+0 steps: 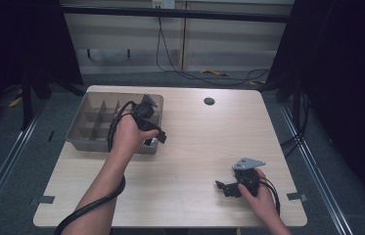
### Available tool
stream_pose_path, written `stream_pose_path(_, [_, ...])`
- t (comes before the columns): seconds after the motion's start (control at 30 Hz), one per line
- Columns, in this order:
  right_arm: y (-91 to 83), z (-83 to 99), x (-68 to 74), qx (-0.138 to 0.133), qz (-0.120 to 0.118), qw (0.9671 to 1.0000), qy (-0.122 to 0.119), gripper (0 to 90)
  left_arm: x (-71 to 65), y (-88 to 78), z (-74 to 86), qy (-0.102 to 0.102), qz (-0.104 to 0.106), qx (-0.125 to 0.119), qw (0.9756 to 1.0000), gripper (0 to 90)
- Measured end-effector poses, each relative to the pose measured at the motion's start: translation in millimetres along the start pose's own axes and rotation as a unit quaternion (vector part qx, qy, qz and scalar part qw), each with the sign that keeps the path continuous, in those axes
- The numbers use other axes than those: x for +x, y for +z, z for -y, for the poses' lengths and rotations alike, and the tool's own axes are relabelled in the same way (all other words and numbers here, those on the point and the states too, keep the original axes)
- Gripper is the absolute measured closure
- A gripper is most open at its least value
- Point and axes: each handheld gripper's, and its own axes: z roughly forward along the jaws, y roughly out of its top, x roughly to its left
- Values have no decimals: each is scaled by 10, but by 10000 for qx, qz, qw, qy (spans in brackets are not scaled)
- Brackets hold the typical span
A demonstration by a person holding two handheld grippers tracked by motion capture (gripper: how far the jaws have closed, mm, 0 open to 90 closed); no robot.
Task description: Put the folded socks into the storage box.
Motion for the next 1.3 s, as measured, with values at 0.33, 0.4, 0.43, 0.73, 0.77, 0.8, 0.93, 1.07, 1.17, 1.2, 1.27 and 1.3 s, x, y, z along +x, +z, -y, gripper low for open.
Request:
stream_pose_path(0.33, [1,-1,1,-1,-6,10000,-6,92,-165,16,-8,183,143,10,9997,206])
stream_pose_path(0.4, [2,0,0,-6,-13,10000,-6,92,-196,27,-12,233,154,35,9996,206])
stream_pose_path(0.43, [1,-1,1,-2,-8,10000,-7,92,-212,30,-15,263,200,19,9995,206])
stream_pose_path(0.73, [3,-1,1,-9,-21,10000,-12,92,-339,82,2,407,378,-12,9985,191])
stream_pose_path(0.77, [2,-1,3,-5,-25,10000,-1,92,-350,87,7,446,393,3,9982,189])
stream_pose_path(0.8, [2,-1,2,-5,-24,10000,-9,92,-370,95,16,465,414,15,9981,189])
stream_pose_path(0.93, [1,-1,5,3,-28,10000,4,92,-439,111,40,535,493,8,9974,189])
stream_pose_path(1.07, [1,-1,6,2,-28,10000,6,92,-507,127,61,599,550,-16,9967,189])
stream_pose_path(1.17, [1,-1,6,2,-28,10000,6,92,-556,150,83,649,600,-15,9961,189])
stream_pose_path(1.2, [1,-1,6,2,-28,10000,7,92,-569,155,88,681,635,-4,9957,189])
stream_pose_path(1.27, [1,-1,7,5,-29,10000,17,92,-586,165,101,706,693,-4,9951,189])
stream_pose_path(1.3, [1,-1,7,5,-29,10000,16,92,-600,177,112,682,693,-20,9953,189])
